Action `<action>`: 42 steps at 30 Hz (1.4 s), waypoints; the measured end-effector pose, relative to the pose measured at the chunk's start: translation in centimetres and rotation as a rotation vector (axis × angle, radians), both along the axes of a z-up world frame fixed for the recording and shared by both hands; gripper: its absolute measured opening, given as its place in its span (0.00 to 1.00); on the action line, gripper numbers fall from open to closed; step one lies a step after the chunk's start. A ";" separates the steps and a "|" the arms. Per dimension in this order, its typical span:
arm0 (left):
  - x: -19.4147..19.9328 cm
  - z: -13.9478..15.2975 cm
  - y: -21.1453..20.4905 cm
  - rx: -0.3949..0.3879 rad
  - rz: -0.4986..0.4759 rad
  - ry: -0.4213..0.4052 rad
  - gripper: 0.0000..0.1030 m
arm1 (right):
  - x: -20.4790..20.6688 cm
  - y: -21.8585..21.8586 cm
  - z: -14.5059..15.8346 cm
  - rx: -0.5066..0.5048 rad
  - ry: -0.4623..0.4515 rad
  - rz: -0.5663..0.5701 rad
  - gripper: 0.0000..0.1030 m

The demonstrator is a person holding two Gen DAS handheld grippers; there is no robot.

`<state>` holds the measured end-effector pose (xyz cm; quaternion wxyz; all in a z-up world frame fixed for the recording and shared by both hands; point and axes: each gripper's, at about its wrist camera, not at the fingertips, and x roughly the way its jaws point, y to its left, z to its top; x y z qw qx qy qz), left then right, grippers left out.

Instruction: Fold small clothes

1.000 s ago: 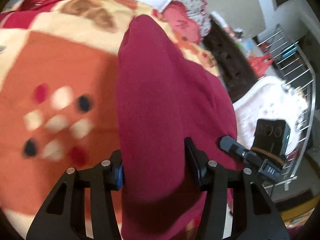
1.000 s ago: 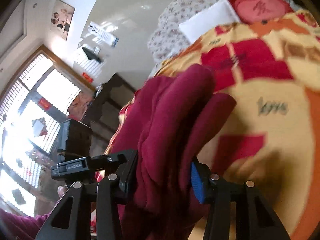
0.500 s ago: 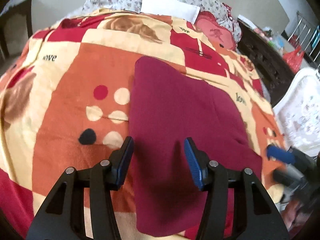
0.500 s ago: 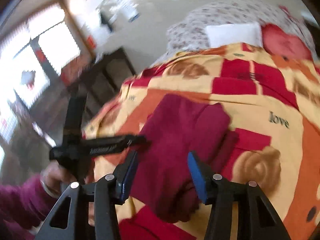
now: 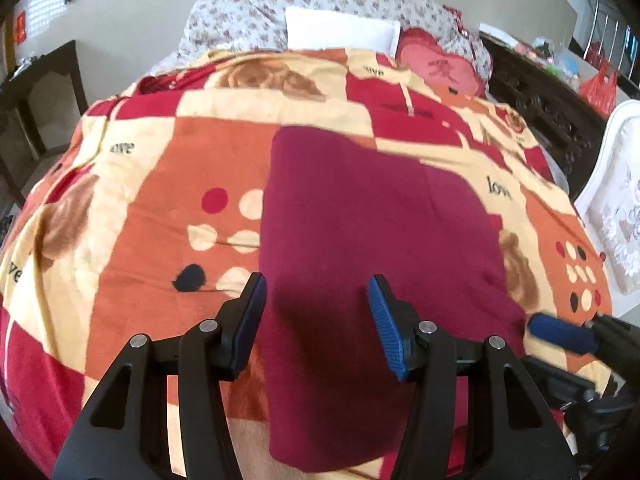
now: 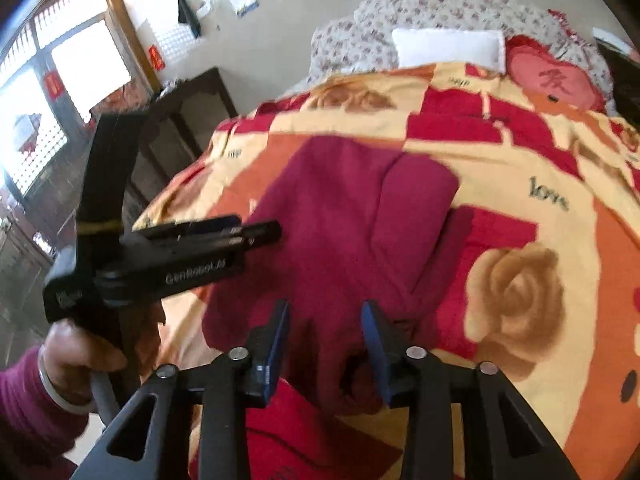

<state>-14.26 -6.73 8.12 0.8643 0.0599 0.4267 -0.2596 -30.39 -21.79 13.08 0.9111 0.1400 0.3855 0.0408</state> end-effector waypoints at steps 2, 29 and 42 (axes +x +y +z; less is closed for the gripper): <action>-0.5 0.8 0.3 0.006 0.011 -0.027 0.51 | -0.4 0.2 1.0 -0.007 -0.032 -0.032 0.49; -3.0 3.4 3.1 -0.023 0.060 -0.078 0.51 | 1.0 0.5 2.1 -0.107 -0.017 -0.207 0.63; -2.8 3.2 3.0 -0.014 0.064 -0.075 0.51 | 1.3 0.1 1.8 -0.102 -0.005 -0.208 0.63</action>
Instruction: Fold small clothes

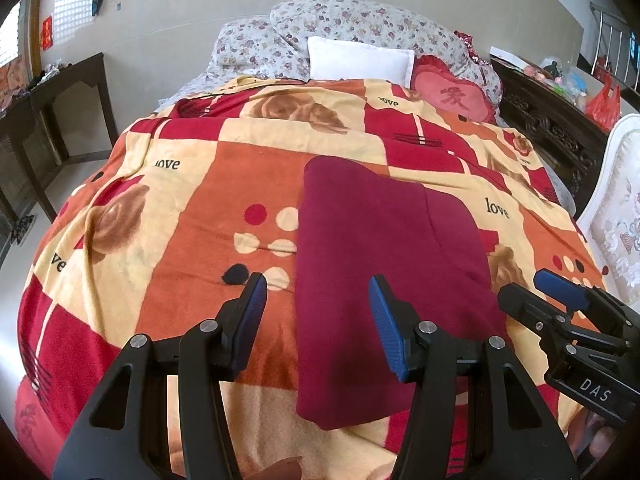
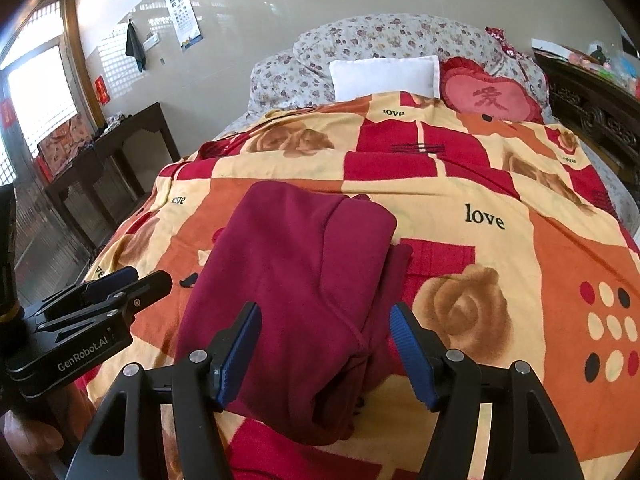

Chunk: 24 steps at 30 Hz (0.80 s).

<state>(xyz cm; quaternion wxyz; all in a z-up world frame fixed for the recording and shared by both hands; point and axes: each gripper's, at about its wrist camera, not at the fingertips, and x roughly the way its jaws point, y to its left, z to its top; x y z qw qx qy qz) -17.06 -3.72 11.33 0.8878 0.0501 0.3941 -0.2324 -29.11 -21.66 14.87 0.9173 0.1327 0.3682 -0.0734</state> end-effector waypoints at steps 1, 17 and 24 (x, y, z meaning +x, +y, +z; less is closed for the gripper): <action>0.0 0.0 0.0 0.002 -0.001 0.000 0.51 | 0.0 -0.1 -0.1 0.002 0.001 0.000 0.63; 0.2 -0.5 -0.2 0.011 -0.003 0.005 0.51 | 0.6 0.1 -0.6 0.014 0.013 0.015 0.63; 0.2 -0.5 -0.2 0.012 -0.002 0.005 0.51 | 0.7 0.0 -0.8 0.022 0.016 0.014 0.63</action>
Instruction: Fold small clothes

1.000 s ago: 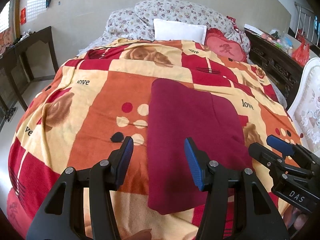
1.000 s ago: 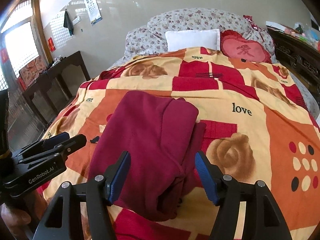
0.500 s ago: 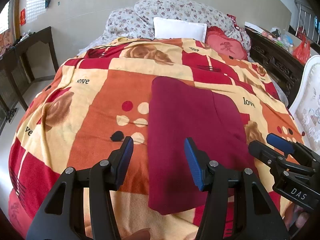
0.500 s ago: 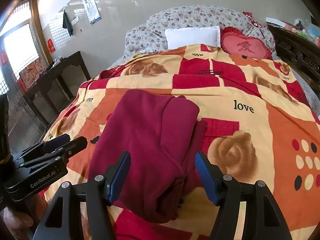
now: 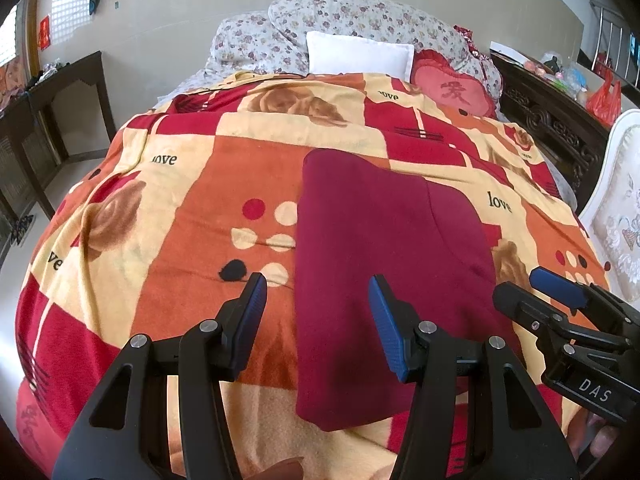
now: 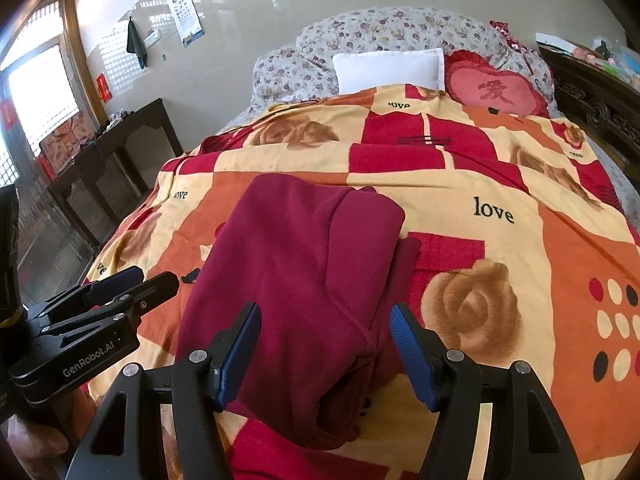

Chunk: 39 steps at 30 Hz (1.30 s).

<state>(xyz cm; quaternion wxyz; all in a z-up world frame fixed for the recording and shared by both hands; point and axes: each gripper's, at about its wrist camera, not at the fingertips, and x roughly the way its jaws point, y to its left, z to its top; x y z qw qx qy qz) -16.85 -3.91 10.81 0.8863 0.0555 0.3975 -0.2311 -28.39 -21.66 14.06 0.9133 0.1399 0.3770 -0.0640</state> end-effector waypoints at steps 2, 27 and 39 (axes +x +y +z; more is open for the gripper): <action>0.0 0.0 0.0 -0.001 -0.001 0.001 0.51 | 0.0 -0.1 -0.1 0.008 0.001 -0.001 0.63; 0.5 -0.9 -0.1 0.008 -0.007 0.009 0.51 | 0.3 -0.1 -0.8 0.028 0.015 0.008 0.63; 0.4 -1.4 0.2 0.009 0.004 0.019 0.51 | 0.5 0.1 -1.0 0.035 0.020 0.008 0.63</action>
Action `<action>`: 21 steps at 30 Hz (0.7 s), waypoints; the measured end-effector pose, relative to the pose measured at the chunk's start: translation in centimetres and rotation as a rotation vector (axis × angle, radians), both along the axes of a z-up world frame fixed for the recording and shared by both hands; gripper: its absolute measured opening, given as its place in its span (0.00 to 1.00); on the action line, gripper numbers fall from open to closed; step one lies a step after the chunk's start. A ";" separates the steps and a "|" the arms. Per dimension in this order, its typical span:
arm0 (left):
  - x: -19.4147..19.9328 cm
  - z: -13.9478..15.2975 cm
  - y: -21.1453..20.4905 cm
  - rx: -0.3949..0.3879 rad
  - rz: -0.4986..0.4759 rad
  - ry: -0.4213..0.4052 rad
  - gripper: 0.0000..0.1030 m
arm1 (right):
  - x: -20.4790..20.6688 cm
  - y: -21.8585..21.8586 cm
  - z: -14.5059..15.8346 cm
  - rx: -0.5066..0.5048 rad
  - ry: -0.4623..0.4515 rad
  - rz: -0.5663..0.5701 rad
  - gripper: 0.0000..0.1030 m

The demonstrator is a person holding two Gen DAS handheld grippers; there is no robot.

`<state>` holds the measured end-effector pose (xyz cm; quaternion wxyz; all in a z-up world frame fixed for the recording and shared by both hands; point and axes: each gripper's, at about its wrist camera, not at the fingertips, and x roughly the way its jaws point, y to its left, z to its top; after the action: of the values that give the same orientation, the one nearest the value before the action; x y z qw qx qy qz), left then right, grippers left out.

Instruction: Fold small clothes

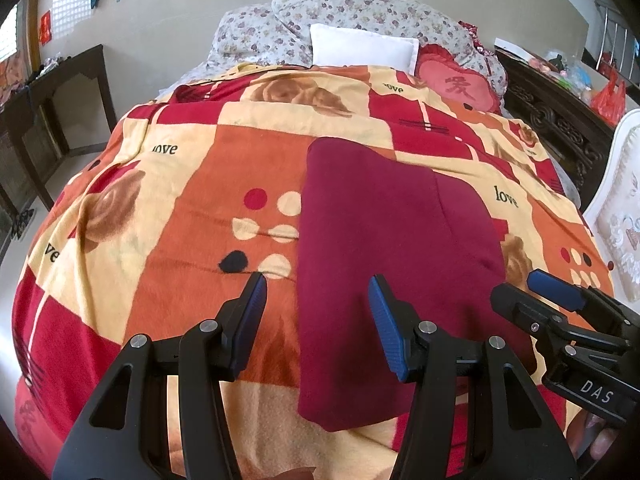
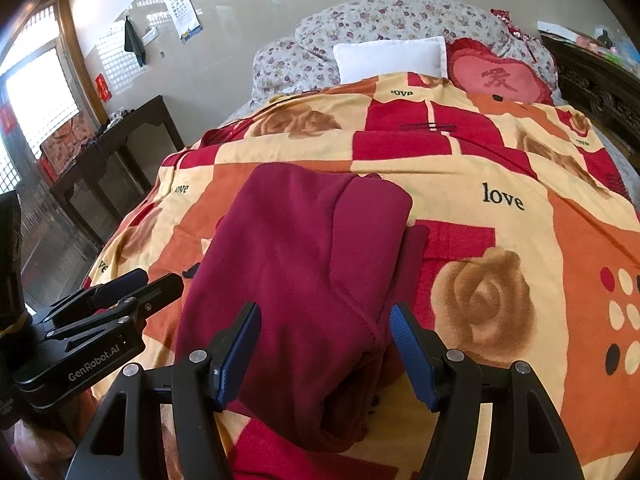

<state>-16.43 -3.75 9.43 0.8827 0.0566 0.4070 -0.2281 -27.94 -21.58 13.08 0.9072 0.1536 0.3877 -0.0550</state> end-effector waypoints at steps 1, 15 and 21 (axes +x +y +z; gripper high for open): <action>0.0 0.0 0.0 -0.001 -0.001 0.000 0.51 | 0.0 0.0 0.0 0.001 0.000 0.000 0.63; 0.3 -0.3 -0.4 0.021 0.000 0.014 0.51 | 0.4 -0.2 -0.1 0.012 0.008 0.003 0.63; 0.5 -0.2 -0.4 0.011 -0.003 -0.007 0.51 | 0.5 -0.3 -0.3 0.013 0.017 0.008 0.63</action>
<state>-15.97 -4.18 9.23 0.8834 0.0628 0.4050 -0.2271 -27.45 -21.86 12.78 0.9031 0.1574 0.3963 -0.0503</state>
